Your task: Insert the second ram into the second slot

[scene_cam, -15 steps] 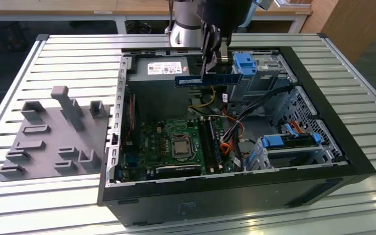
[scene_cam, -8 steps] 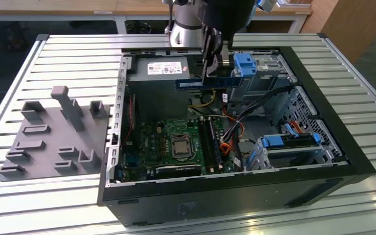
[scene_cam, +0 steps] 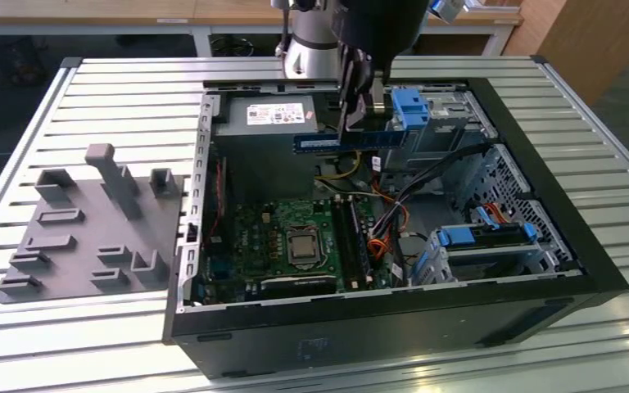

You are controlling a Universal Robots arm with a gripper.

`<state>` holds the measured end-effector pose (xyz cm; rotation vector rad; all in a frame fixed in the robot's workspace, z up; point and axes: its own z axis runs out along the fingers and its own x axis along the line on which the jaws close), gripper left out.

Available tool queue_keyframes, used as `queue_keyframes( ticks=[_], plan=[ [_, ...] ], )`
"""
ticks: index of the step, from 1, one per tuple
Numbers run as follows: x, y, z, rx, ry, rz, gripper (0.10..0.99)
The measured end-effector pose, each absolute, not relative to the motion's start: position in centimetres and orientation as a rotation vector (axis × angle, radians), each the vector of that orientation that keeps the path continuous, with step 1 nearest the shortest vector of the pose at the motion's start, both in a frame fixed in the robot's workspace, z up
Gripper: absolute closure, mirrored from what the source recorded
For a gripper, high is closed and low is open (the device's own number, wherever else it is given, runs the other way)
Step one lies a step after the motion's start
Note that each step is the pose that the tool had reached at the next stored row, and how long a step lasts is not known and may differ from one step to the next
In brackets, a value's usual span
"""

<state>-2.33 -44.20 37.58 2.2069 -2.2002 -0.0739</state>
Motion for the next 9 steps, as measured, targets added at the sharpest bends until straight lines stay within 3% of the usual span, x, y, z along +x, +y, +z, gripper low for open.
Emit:
queue_keyframes(
  ticks=[9],
  plan=[
    [-2.32,-44.41,37.58,2.207,-2.200,-0.074,0.953]
  ],
)
